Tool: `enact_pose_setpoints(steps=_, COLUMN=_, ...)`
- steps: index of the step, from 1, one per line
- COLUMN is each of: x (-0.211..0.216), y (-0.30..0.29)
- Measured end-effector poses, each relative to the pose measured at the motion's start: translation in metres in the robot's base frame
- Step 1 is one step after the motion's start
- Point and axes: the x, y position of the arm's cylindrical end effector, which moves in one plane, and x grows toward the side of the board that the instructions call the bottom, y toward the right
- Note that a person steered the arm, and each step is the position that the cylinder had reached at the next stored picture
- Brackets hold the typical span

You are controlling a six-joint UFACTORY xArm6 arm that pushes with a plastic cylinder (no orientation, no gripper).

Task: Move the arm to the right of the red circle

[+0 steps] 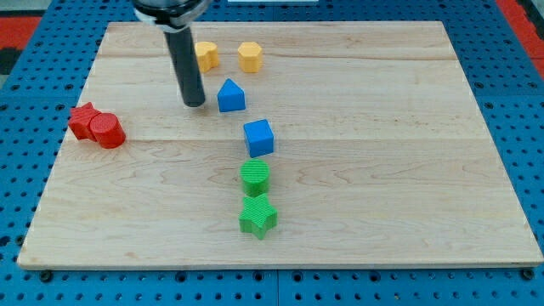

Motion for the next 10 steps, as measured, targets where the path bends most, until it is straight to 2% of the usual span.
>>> enact_pose_setpoints(steps=1, x=0.000, y=0.029)
enact_pose_setpoints(steps=4, x=-0.017, y=0.044)
enact_pose_setpoints(steps=6, x=-0.046, y=-0.032)
enact_pose_setpoints(steps=8, x=-0.055, y=-0.041)
enact_pose_setpoints(steps=9, x=-0.035, y=-0.045)
enact_pose_setpoints(steps=10, x=0.010, y=-0.053)
